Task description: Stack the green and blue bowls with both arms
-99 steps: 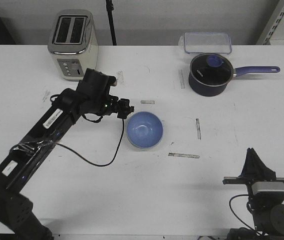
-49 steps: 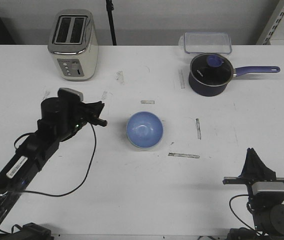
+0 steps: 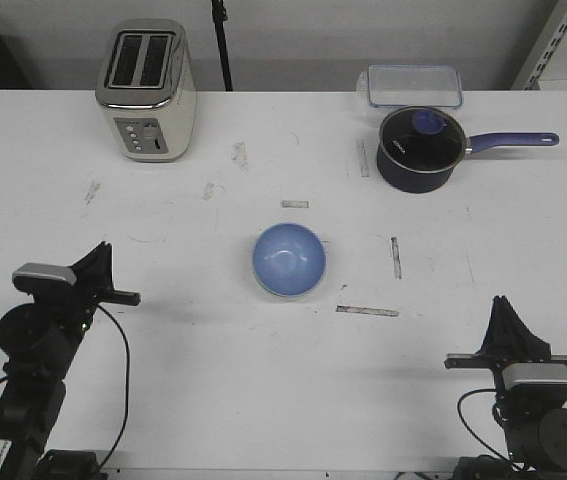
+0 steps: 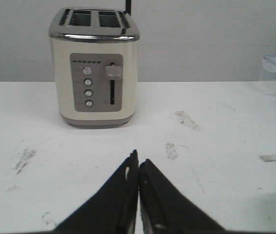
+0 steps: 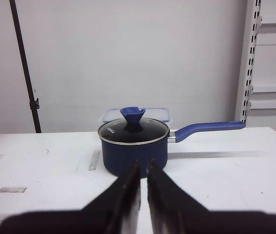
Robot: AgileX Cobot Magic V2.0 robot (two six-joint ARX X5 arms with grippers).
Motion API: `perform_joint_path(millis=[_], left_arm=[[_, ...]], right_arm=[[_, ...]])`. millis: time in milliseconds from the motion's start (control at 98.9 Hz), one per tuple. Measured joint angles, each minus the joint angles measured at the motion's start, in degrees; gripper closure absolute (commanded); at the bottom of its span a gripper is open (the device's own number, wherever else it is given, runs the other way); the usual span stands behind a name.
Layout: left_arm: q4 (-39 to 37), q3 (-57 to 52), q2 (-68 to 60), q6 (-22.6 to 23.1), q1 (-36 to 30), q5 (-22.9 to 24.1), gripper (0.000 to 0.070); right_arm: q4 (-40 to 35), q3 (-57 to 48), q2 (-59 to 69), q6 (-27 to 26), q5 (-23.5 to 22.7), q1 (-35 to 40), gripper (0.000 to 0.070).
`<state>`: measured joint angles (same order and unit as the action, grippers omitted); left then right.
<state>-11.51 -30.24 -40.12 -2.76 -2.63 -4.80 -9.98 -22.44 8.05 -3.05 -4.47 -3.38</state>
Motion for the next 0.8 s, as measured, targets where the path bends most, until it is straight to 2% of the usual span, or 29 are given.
perform_joint_path(millis=[273, 455, 799], left_arm=[[1.7, 12.48, 16.65, 0.37, 3.67, 0.0, 0.0699], [7.26, 12.87, 24.28, 0.37, 3.72, 0.0, 0.0699], [7.69, 12.87, 28.61, 0.39, 3.74, 0.0, 0.0699]], right_arm=[[0.02, 0.0, 0.0, 0.0, 0.0, 0.0, 0.0685], [0.0, 0.0, 0.0, 0.0, 0.0, 0.0, 0.0685], [0.0, 0.0, 0.0, 0.0, 0.0, 0.0, 0.0685]])
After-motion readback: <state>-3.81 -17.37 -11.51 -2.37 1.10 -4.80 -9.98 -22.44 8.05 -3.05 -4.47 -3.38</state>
